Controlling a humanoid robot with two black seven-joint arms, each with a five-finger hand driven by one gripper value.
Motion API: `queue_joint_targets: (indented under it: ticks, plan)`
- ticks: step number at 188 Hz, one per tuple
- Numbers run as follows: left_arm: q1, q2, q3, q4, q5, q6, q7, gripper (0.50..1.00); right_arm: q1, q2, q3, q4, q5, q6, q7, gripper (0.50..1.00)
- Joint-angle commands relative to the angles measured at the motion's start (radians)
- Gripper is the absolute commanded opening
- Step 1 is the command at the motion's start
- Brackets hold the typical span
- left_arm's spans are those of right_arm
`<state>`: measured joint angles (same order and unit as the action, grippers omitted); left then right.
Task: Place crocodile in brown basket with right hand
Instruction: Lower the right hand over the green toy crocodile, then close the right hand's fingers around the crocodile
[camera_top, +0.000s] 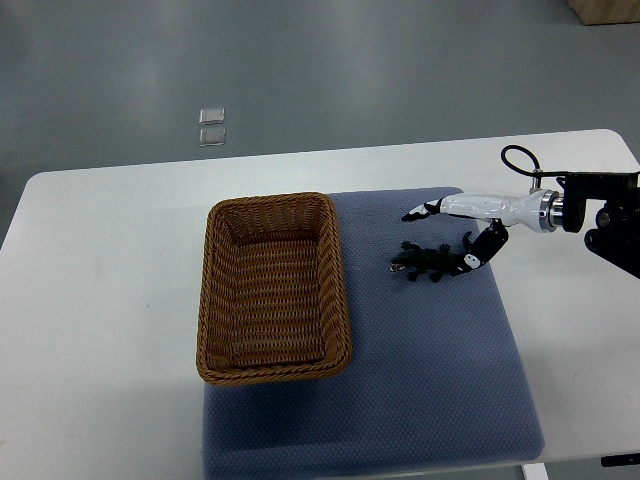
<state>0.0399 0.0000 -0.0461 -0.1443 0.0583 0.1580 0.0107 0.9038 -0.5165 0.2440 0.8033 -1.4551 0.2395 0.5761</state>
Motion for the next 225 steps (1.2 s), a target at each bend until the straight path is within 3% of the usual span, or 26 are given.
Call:
queue_joint_targets:
  ticks: [1,36,106,136,225]
  plan:
    - [0.000,0.000,0.000,0.000,0.000,0.000,0.000,1.000,-0.002,0.006,0.000,-0.001,0.001,0.000,-0.007,0.924]
    - [0.000,0.000,0.000,0.000,0.000,0.000,0.000,1.000,-0.002,0.032,0.001,-0.001,0.001,-0.002,-0.062,0.924]
    - [0.000,0.000,0.000,0.000,0.000,0.000,0.000,1.000,-0.003,0.052,0.000,-0.004,-0.001,-0.003,-0.068,0.913]
    - [0.000,0.000,0.000,0.000,0.000,0.000,0.000,1.000,-0.002,0.070,-0.034,-0.027,-0.001,-0.043,-0.068,0.901]
    - [0.000,0.000,0.000,0.000,0.000,0.000,0.000,1.000,0.004,0.075,-0.065,-0.032,-0.001,-0.060,-0.065,0.758]
